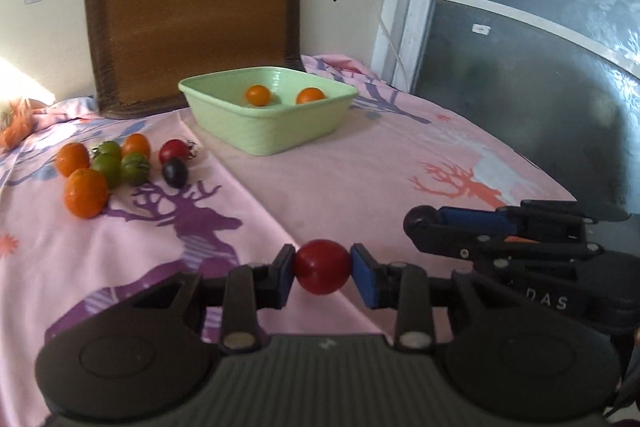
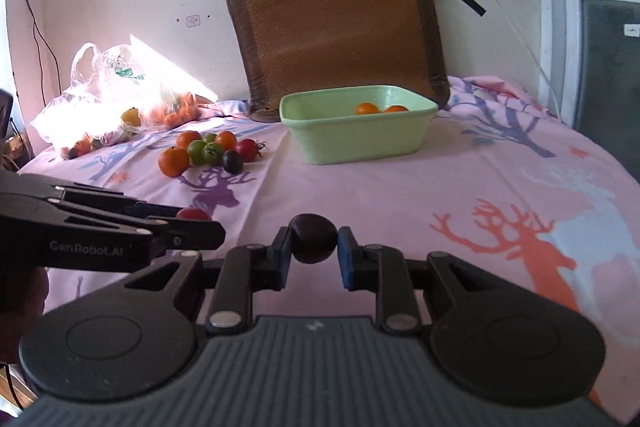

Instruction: Organize fruits

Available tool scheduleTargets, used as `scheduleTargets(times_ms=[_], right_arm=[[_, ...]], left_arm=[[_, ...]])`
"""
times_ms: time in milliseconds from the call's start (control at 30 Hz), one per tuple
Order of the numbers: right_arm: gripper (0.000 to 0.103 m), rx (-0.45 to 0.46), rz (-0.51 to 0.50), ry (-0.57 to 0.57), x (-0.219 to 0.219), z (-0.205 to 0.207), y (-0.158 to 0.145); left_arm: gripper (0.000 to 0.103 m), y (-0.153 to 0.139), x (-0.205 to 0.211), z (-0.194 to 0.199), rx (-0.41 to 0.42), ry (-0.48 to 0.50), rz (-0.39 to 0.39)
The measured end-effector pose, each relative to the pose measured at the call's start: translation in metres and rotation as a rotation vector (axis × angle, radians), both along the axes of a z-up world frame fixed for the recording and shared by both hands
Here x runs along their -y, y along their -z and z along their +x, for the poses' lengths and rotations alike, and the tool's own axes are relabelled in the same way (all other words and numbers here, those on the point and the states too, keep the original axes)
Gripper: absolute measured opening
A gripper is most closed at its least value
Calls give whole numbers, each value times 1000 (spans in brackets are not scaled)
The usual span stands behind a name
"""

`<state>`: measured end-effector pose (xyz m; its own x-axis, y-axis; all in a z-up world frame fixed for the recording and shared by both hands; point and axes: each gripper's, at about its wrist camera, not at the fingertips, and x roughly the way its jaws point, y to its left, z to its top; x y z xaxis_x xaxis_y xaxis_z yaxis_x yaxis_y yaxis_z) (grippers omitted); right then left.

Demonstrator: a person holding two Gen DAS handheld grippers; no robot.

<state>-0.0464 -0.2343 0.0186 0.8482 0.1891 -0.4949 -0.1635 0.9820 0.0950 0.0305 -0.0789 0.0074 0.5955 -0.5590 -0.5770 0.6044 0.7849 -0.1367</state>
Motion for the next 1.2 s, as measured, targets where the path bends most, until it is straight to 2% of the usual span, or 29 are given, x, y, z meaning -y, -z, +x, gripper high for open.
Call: scheduleTargets(times_ms=[233,267,633,733,833,867,1200], right_arm=[[30,-19,-2,-2,1,-5,11],[30,-21,0,0,1,-5,12],[32,-17,-12,10,-3,-14,13],[33,-14,-14,15,-3,-15,13],[46,-4,-11,30,-1,-14,13],[48,-1,-9,34,-1,-14,14],[48,-3,-31,32,-9,-12,16]], left_arm=[[32,8,10,-8,-4,-37,47],[36,8,10,-8,3,-45,53],[49,5,6,-20,35,-48,66],[49,7,6,-23,37,-49,79],[50,9,5,-26,38,-51,86],[50,10,5,-28,41,-51,88],[49,14,-1,-35,66,-41,93]])
